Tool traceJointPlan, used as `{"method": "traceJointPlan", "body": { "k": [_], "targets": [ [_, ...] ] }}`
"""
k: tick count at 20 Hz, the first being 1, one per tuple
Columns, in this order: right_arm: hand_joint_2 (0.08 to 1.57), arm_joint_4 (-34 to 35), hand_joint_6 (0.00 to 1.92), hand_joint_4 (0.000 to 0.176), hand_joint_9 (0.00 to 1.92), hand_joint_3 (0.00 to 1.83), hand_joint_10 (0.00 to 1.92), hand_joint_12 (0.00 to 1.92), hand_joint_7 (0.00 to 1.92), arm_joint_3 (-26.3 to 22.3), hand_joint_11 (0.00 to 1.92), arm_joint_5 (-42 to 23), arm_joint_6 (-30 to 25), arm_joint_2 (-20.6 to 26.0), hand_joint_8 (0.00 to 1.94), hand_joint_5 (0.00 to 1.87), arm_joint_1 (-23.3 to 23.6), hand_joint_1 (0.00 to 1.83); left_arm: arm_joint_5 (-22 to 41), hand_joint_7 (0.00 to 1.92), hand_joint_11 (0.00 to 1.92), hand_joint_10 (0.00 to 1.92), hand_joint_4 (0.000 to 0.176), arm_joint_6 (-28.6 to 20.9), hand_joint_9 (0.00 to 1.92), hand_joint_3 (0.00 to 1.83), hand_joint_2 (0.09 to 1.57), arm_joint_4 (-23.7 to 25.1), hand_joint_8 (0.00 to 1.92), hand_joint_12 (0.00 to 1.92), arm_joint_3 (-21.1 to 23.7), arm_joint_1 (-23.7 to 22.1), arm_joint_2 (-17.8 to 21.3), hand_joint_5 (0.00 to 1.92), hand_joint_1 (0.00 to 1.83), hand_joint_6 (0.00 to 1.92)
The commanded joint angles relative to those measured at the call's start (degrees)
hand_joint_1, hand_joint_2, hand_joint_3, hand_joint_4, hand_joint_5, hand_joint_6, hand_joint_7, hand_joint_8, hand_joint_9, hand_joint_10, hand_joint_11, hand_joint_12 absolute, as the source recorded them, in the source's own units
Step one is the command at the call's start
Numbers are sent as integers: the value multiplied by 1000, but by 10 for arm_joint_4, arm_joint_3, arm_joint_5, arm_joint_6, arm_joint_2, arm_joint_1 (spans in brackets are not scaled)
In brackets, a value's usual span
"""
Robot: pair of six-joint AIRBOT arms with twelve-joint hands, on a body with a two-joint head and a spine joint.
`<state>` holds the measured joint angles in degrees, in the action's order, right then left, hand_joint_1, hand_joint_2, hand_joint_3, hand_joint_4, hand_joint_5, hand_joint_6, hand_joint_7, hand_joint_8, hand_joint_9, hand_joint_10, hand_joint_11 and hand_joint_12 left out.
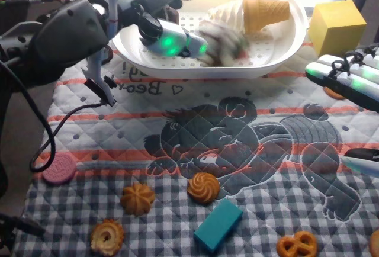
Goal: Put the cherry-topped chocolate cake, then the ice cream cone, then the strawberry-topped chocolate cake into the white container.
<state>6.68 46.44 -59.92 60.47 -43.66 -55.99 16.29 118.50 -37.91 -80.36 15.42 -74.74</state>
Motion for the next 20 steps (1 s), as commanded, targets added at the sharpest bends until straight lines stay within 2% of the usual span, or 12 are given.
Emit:
{"method": "traceJointPlan", "body": {
  "k": [1,4,5,7,9,10,11,12,14,17,19,20],
  "targets": [
    [1234,2,3,2,0,0,599,1282,92,1,0,-70,-1,1,9,7,4,673,64,159,0,777,127,-3,0,0,1086,11,86,1579,1,-2,9,65,934,369],
    [1236,3,6,21,0,0,570,1210,82,1,0,-70,-1,1,3,12,4,702,87,146,0,909,134,-19,0,0,1081,36,49,1714,25,-2,24,104,1004,348],
    [1234,3,3,19,0,0,600,1233,79,1,0,-70,-1,1,1,7,4,686,96,160,0,895,156,-40,0,5,1100,54,51,1660,35,-1,34,85,976,342],
    [1227,4,6,20,0,0,621,1248,69,1,0,-70,-1,1,0,12,4,656,121,162,0,898,106,-104,0,5,1134,99,44,1721,56,7,56,80,997,276],
    [1232,5,0,10,0,0,605,1252,48,0,0,-70,-1,1,1,0,4,618,163,160,0,830,121,-177,0,0,1122,157,52,1794,94,21,95,69,953,258],
    [1227,5,0,23,0,0,593,1232,29,-2,0,-72,-1,2,0,0,4,622,199,182,0,809,147,-200,0,0,1120,179,68,1703,124,34,122,87,956,273],
    [1218,6,0,32,0,0,573,1210,5,-3,0,-74,-1,3,0,0,4,636,231,179,0,764,156,-209,0,0,1120,190,67,1612,151,48,145,80,950,266],
    [1207,7,0,18,0,0,550,1211,3,-4,0,-78,-1,3,1,0,4,638,273,174,0,791,172,-218,0,0,1116,200,62,1588,182,67,173,78,916,249],
    [1206,11,0,29,0,0,515,1281,36,-6,0,-85,-1,6,9,0,4,651,336,174,0,797,176,-258,0,1,1118,219,53,1590,217,97,208,92,874,213],
    [1203,14,0,18,0,0,468,1226,44,-9,0,-96,-1,12,6,0,4,711,417,226,0,765,176,-338,26,1,1144,239,42,1436,248,153,248,142,870,123],
    [1200,20,0,10,0,0,556,1275,78,-9,0,-109,-1,12,17,0,5,683,456,233,0,677,163,-348,61,3,1193,240,19,1427,264,181,259,146,769,65],
    [1227,23,0,0,0,4,555,1272,87,-9,0,-120,-1,14,20,0,5,677,480,243,0,751,173,-350,33,1,1210,234,15,1422,271,199,261,164,740,42]
  ]
}}
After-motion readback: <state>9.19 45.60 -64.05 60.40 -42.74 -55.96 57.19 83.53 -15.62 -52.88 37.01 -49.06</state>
